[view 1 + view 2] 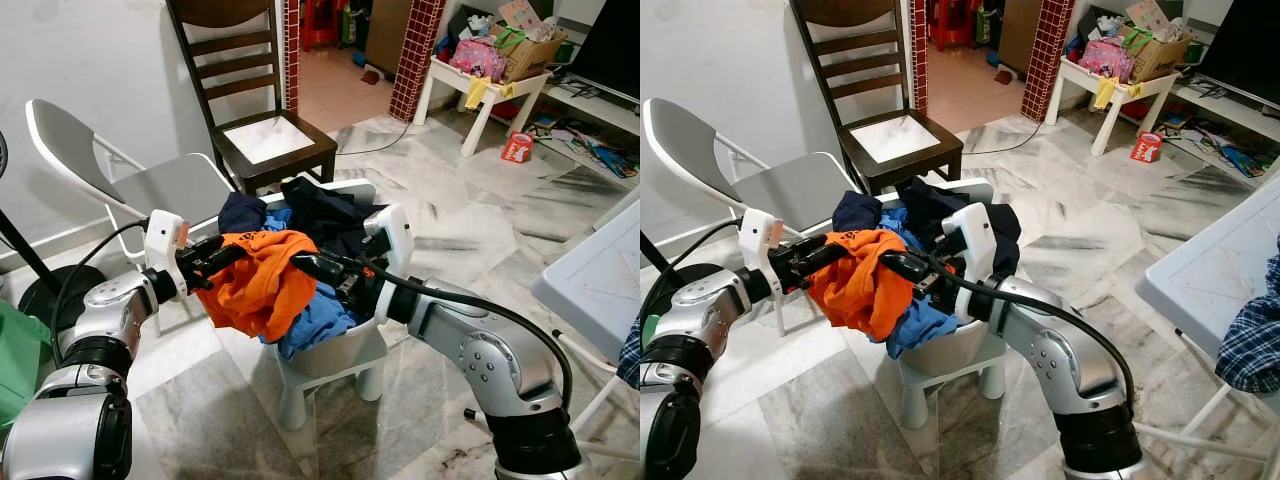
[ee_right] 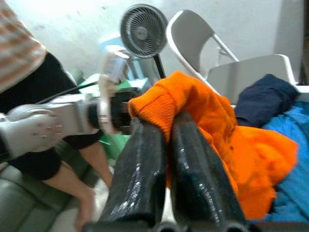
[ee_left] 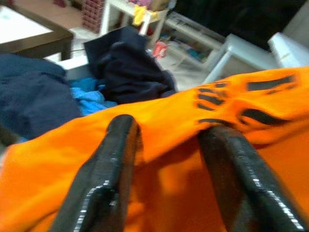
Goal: Hang hanger
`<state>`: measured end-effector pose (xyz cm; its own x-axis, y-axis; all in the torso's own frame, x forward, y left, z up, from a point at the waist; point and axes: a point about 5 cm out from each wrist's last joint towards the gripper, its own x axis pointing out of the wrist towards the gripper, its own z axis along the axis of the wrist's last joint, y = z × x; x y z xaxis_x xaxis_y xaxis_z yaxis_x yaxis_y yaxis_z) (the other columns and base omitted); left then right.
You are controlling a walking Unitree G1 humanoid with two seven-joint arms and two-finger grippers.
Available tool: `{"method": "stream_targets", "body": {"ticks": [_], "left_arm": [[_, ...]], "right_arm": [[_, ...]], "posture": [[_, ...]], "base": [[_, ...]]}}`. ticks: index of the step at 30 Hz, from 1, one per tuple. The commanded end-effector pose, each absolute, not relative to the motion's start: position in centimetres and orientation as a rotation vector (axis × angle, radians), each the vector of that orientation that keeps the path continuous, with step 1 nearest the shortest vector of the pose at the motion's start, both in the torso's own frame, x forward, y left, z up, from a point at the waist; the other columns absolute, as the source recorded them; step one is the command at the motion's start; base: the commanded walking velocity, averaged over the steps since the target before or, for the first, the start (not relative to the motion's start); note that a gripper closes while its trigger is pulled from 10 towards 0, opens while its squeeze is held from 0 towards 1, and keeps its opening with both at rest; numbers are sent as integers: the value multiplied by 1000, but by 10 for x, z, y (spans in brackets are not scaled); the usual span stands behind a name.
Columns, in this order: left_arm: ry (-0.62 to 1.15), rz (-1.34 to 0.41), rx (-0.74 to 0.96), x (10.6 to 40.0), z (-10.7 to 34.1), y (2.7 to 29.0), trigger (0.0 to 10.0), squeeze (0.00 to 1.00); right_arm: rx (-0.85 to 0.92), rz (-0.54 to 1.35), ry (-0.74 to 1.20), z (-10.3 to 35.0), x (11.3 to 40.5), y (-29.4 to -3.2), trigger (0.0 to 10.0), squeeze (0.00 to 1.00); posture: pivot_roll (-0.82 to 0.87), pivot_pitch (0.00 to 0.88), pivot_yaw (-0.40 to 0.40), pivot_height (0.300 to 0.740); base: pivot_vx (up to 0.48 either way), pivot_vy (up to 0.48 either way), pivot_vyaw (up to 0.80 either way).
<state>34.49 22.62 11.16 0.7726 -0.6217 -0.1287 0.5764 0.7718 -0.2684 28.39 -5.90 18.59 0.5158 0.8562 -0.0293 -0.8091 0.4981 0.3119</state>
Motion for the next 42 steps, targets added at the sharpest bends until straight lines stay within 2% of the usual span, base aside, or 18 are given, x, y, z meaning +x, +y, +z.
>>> {"method": "stream_targets", "body": {"ticks": [1,3,6,11,13,16,21,22,26,38,39,40,42], "left_arm": [[195,-688,-247,344,115,223,10000,1000],[188,-738,-229,339,115,215,10000,1000],[129,-811,-145,316,115,184,10000,1000],[124,-875,-40,279,104,156,10000,1000],[127,-853,12,267,96,150,10000,1000],[142,-775,-3,256,85,144,10000,1000],[167,-686,71,249,73,140,10000,1000],[194,-620,112,249,69,141,10000,1000],[211,-575,234,245,60,143,10000,1000],[285,-373,291,271,35,163,10000,1000],[286,-352,298,275,35,166,10000,753],[285,-320,302,280,35,171,10000,0],[282,-290,310,284,35,176,10000,0]], "right_arm": [[240,983,179,191,288,-58,0,0],[239,946,188,189,292,-58,0,0],[240,852,177,188,302,-63,0,0],[266,781,157,191,311,-64,0,0],[272,766,155,192,314,-63,0,0],[272,762,153,193,317,-61,0,0],[264,766,146,195,319,-59,0,0],[264,764,144,195,320,-59,0,0],[264,759,135,197,322,-59,0,0],[269,762,102,206,323,-59,0,0],[269,763,100,206,323,-59,0,0],[269,764,98,207,323,-59,0,0],[269,765,96,208,322,-60,0,0]], "posture": [[-66,53,-25,740],[-66,52,-26,740],[-59,54,-26,740],[-42,58,-30,740],[-33,59,-36,740],[-30,62,-41,740],[-33,64,-44,740],[-35,64,-44,740],[-37,63,-42,740],[-44,63,-34,740],[-46,64,-33,740],[-50,66,-32,740],[-53,66,-33,740]], "base": [[0,0,0],[0,0,0],[0,0,0],[0,0,0],[0,0,0],[0,0,0],[0,0,0],[0,0,0],[0,0,0],[0,0,0],[0,0,0],[0,0,0],[0,0,0]]}}
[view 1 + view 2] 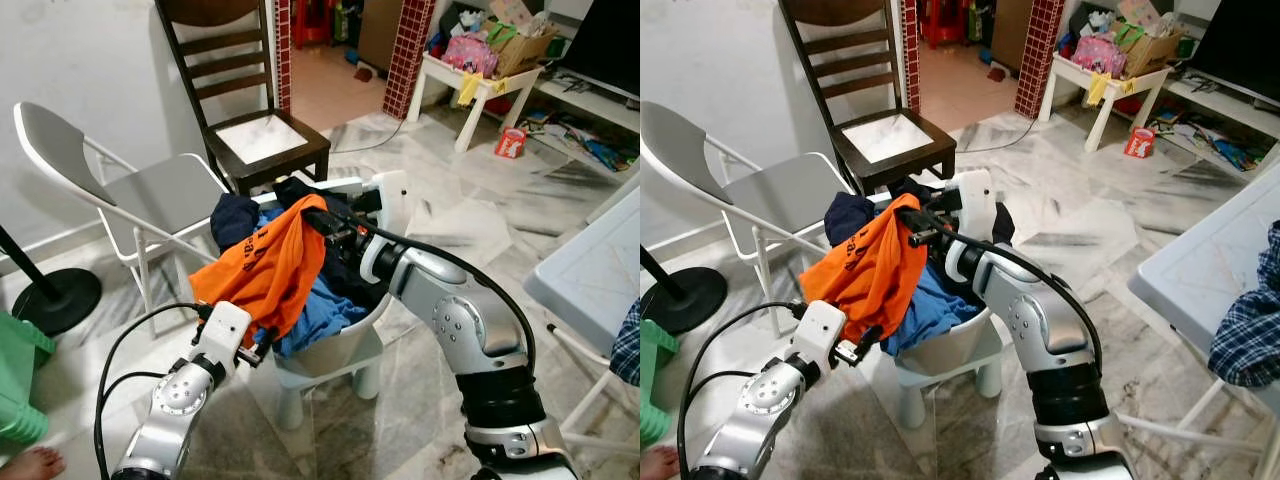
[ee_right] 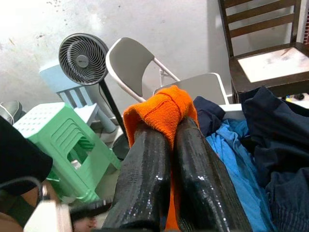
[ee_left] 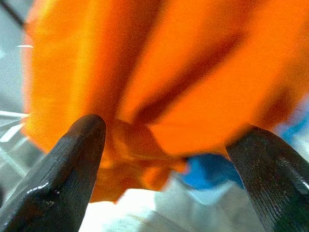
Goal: Hang hanger
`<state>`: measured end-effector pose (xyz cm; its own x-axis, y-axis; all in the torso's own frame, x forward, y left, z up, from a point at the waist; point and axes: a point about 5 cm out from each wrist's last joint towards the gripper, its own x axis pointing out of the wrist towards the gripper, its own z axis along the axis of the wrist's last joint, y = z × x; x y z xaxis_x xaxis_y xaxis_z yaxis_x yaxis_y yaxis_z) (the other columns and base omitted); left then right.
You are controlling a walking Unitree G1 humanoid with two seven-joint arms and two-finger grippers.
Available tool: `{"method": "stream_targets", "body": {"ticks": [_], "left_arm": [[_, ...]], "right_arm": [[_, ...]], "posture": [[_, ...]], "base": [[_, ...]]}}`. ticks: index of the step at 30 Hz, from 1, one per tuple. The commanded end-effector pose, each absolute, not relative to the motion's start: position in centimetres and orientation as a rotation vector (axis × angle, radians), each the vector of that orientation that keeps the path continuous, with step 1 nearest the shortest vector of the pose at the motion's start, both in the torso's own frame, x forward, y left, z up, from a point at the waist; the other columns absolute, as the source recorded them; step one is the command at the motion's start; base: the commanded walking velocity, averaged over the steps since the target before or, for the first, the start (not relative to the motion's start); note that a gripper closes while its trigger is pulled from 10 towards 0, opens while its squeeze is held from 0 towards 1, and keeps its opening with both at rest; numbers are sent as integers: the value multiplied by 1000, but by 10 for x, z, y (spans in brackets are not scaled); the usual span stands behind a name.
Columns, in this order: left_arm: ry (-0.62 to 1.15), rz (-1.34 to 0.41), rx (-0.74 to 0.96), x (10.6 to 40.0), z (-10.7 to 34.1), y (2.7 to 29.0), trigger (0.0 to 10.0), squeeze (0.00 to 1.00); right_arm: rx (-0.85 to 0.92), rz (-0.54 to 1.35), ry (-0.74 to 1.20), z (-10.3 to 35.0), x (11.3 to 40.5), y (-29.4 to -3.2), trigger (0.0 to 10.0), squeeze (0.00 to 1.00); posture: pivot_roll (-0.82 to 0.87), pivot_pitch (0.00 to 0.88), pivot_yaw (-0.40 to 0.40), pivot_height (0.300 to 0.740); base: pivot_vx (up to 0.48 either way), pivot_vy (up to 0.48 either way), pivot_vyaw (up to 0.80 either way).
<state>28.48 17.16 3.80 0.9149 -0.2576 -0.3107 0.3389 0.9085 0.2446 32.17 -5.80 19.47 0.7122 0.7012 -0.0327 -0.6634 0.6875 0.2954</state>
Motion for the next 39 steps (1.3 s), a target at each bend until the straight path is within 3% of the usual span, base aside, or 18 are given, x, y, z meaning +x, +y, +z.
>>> {"method": "stream_targets", "body": {"ticks": [1,8,9,10,39], "left_arm": [[279,-258,326,290,37,182,10000,0],[276,-135,334,312,44,205,10000,0],[275,-130,336,314,45,206,8000,0],[272,-123,335,318,48,208,0,0],[55,-302,239,335,89,204,0,0]], "right_arm": [[270,766,94,208,322,-60,0,0],[271,770,85,211,318,-61,0,0],[272,770,83,211,318,-61,0,0],[273,768,82,212,318,-61,0,0],[275,740,73,209,322,-61,0,0]], "posture": [[-61,69,-33,740],[-74,69,-31,740],[-74,70,-29,740],[-76,69,-27,740],[-53,64,-16,740]], "base": [[0,0,0],[0,0,0],[0,0,0],[0,0,0],[0,0,0]]}}
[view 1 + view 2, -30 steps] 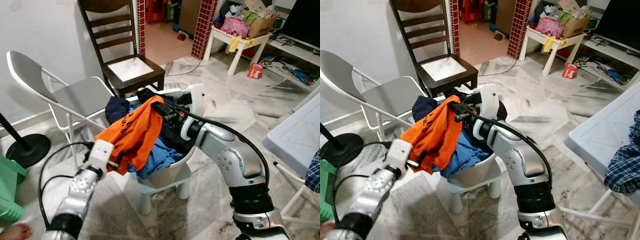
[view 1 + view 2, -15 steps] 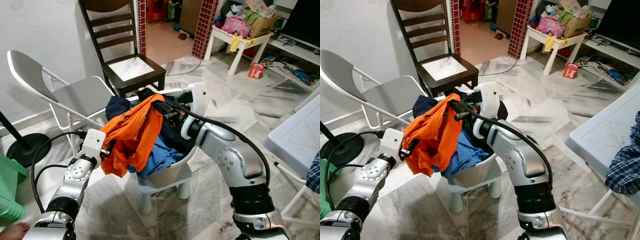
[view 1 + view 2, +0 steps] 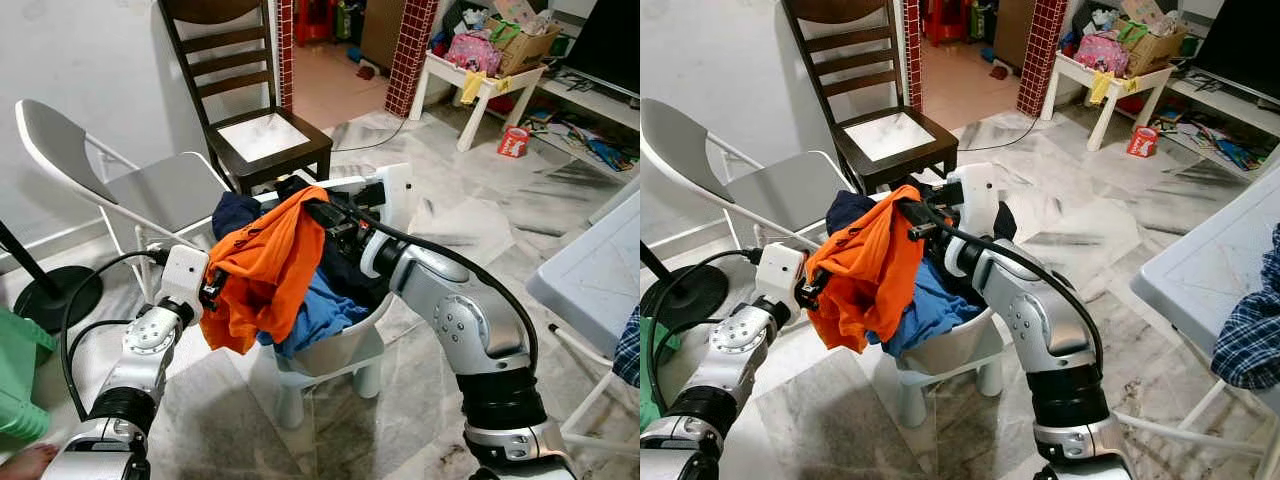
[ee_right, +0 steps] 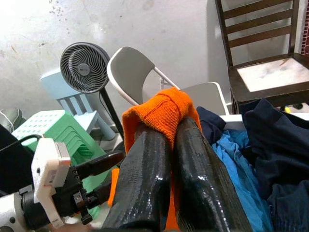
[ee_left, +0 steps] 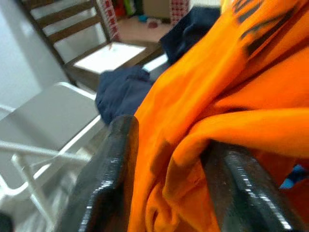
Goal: Hang hanger
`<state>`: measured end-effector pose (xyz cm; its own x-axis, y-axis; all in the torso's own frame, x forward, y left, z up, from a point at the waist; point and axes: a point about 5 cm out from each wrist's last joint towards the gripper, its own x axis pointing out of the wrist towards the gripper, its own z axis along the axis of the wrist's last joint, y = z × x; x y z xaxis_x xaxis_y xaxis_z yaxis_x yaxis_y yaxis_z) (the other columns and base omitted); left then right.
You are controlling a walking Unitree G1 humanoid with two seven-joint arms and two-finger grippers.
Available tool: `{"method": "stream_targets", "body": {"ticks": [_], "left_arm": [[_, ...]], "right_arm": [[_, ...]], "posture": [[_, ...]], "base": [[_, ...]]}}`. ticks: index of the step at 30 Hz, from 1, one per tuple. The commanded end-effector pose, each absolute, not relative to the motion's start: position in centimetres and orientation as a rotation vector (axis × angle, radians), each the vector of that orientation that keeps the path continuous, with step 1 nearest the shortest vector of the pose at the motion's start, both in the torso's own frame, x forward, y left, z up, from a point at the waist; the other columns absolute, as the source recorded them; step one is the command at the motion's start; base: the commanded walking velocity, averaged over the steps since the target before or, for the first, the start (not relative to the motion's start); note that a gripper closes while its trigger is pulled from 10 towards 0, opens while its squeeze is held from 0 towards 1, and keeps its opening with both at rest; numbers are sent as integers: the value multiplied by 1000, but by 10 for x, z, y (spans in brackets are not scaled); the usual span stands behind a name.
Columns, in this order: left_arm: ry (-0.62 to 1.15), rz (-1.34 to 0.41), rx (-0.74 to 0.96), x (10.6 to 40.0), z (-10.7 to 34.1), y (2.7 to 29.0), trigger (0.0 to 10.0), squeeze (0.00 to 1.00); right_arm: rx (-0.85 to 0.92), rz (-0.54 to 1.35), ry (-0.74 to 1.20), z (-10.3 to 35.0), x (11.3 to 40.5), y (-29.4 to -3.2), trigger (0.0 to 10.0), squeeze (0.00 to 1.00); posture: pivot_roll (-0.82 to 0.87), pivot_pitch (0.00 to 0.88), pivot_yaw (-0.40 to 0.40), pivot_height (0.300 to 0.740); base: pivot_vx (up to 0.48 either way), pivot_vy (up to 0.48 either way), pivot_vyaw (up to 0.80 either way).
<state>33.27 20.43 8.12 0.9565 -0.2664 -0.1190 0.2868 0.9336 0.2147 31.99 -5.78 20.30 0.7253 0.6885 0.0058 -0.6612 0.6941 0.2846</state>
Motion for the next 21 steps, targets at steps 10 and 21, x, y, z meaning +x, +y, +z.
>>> {"method": "stream_targets", "body": {"ticks": [10,21], "left_arm": [[24,-328,224,338,97,204,0,0],[-20,-402,218,338,107,198,0,0]], "right_arm": [[274,737,71,209,323,-62,0,0],[274,731,73,207,323,-62,0,0]], "posture": [[-49,61,-14,740],[-50,62,-12,740]], "base": [[0,0,0],[0,0,0]]}}
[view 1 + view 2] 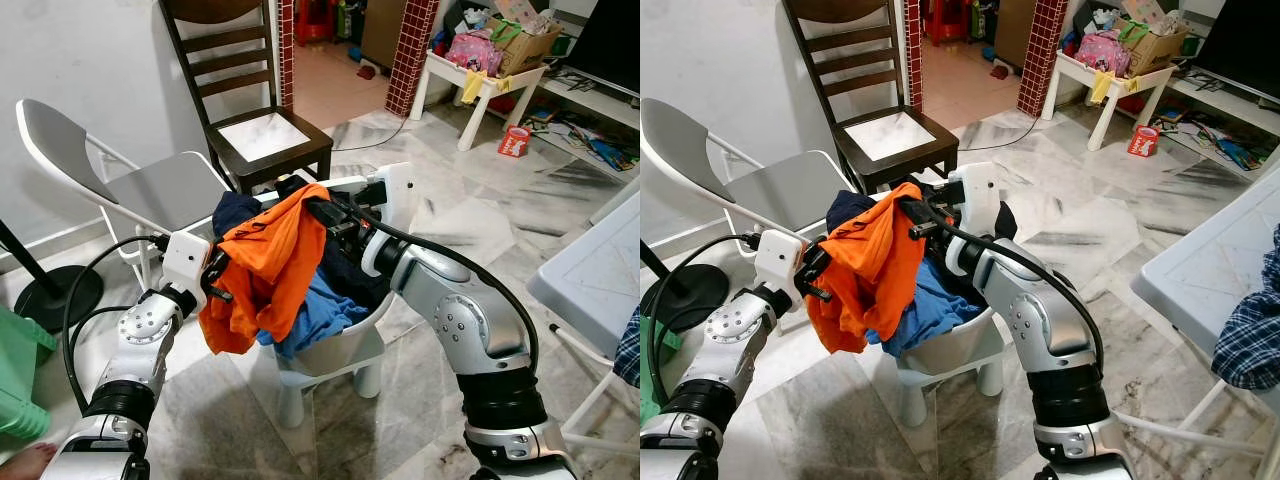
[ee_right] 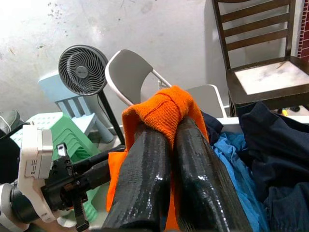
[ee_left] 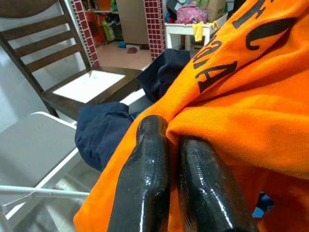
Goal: Hang hanger
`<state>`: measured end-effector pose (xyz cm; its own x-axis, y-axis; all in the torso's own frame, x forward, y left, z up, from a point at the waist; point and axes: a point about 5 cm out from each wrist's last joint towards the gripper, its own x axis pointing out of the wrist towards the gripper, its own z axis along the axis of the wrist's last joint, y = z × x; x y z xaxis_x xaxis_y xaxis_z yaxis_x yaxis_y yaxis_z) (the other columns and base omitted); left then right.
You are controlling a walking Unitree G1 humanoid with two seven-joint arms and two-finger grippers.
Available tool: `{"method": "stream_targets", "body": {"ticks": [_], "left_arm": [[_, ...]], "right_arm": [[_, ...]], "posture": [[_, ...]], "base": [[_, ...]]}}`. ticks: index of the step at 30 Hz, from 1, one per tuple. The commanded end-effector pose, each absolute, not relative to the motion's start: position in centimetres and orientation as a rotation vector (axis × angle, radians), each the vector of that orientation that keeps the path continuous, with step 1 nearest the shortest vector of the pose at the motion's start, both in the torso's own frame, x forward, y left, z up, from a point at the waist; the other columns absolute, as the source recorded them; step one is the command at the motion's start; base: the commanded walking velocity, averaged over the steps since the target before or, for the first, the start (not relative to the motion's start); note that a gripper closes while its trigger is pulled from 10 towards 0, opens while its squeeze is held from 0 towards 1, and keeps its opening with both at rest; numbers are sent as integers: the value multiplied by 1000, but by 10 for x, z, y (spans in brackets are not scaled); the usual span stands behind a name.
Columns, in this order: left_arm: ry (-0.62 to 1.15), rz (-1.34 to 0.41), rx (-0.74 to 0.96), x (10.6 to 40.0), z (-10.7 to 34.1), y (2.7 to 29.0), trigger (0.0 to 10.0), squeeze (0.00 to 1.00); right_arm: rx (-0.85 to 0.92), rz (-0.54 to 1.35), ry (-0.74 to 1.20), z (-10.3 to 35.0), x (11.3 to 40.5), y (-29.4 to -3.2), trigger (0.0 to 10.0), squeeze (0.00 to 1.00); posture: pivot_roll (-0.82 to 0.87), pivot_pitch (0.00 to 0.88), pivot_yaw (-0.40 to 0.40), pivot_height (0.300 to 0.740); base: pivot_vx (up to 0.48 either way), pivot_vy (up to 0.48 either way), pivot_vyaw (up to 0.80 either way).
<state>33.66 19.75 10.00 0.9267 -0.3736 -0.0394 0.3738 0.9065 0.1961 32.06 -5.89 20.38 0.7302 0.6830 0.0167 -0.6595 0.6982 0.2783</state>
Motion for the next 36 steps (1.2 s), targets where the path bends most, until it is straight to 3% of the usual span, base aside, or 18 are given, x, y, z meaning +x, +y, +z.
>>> {"method": "stream_targets", "body": {"ticks": [1,5,13,14,17,19,24,28,34,35,36], "left_arm": [[-21,-405,221,338,107,198,0,0],[-31,-432,240,337,110,196,0,0],[-54,-588,333,306,135,197,0,0],[-72,-571,292,304,140,200,0,0],[-110,-510,-117,299,158,205,0,0],[-117,-540,-233,295,164,206,0,0],[-91,-615,-195,286,172,208,0,0],[-62,-483,-218,288,170,249,0,0],[-53,-327,-117,296,174,278,0,0],[-46,-322,-110,297,174,278,1020,0],[-44,-322,-109,297,174,277,1020,0]], "right_arm": [[274,731,73,207,323,-62,0,0],[272,728,75,206,324,-63,0,0],[234,713,87,198,324,-68,0,0],[230,714,88,198,325,-67,0,0],[229,723,91,197,326,-65,0,0],[228,729,89,197,327,-64,0,0],[218,733,87,197,328,-64,0,0],[207,728,89,195,328,-66,0,0],[199,720,96,192,328,-68,0,0],[196,719,97,192,328,-68,0,0],[196,719,97,192,328,-68,0,0]], "posture": [[-50,62,-12,740],[-49,61,-11,740],[-25,59,-11,740],[-25,59,-11,740],[-13,55,-19,740],[-11,53,-22,740],[-9,49,-28,740],[-23,48,-27,740],[-28,51,-29,740],[-29,51,-29,740],[-29,51,-29,740]], "base": [[0,0,0],[0,0,0],[0,0,0],[0,0,0],[0,0,0],[0,0,0],[0,0,0],[0,0,0],[0,0,0],[0,0,0],[0,0,0]]}}
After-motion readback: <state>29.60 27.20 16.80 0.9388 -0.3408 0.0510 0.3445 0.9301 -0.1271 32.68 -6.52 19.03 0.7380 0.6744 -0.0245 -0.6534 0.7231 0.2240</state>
